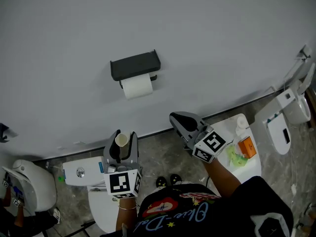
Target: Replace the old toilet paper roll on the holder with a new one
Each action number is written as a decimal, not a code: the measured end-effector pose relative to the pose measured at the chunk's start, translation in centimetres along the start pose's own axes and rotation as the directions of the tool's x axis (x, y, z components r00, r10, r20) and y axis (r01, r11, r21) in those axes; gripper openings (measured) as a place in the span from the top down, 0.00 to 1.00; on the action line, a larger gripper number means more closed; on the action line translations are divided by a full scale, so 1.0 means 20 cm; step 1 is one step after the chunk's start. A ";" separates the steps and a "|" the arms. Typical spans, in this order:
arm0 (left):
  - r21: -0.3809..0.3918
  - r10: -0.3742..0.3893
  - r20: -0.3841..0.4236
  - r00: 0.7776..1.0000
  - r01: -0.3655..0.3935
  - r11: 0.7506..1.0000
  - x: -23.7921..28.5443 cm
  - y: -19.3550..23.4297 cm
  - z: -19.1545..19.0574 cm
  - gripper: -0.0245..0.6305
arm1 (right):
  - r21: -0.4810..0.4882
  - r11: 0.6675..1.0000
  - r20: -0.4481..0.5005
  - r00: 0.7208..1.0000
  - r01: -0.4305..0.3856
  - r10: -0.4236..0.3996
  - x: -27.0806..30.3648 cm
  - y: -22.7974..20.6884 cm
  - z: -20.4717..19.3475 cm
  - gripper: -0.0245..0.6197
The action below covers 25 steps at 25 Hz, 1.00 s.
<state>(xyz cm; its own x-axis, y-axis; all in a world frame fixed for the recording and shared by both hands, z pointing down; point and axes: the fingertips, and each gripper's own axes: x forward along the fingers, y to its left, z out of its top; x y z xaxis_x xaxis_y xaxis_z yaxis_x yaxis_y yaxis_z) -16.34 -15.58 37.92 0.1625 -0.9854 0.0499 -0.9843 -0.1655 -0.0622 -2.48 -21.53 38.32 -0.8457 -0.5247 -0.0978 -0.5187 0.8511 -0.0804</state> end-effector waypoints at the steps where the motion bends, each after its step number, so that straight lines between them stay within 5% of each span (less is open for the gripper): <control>1: -0.005 -0.007 0.001 1.000 0.007 1.000 0.00 -0.01 0.00 0.68 | 0.000 1.000 -0.005 1.000 0.002 -0.002 -0.01 0.00 0.00 0.94; 25: 0.054 -0.038 0.015 0.999 0.037 0.998 0.01 -0.07 0.05 0.68 | -0.026 1.000 -0.009 1.000 -0.013 0.013 0.00 0.08 0.04 0.94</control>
<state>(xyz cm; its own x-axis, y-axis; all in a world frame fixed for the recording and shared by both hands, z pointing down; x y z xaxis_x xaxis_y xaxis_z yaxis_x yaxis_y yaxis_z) -14.78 -15.60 37.12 0.2008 -0.9789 0.0375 -0.9723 -0.2038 -0.1143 -3.17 -20.13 37.47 -0.8534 -0.5135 -0.0898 -0.5107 0.8581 -0.0536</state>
